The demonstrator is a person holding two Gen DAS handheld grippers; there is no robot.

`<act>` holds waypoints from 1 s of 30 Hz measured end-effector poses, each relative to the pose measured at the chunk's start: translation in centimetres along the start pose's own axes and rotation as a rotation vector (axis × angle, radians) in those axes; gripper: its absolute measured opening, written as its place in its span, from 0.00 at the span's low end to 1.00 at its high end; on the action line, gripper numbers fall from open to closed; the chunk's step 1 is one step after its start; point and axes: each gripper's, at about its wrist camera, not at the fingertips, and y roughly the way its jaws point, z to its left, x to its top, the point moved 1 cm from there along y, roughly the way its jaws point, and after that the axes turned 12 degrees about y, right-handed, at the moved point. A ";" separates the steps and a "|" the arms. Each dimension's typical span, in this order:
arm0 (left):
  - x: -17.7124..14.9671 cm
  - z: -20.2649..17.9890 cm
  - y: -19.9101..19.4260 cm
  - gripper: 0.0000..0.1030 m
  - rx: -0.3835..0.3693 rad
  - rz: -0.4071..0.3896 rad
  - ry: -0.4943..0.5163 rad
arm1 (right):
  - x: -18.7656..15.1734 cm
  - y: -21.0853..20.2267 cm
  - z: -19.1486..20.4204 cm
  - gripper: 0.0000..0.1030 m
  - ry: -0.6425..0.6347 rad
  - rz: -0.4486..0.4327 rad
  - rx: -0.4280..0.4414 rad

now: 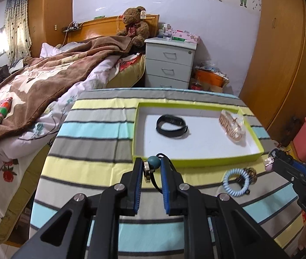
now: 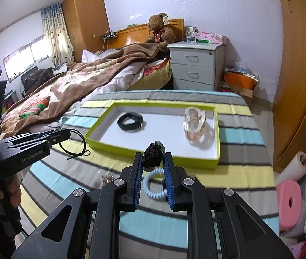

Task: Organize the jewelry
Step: 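Carry the teal-bead cord into the green box with the left gripper while the right carries its hair tie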

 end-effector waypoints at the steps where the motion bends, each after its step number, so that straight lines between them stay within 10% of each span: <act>1: 0.3 0.0 0.0 0.17 -0.001 -0.004 -0.002 | 0.5 0.1 0.0 0.19 -0.004 -0.002 0.003; 30: 4.2 0.8 8.5 0.17 -0.082 0.078 -0.086 | 9.2 13.5 -1.2 0.18 0.061 0.194 0.085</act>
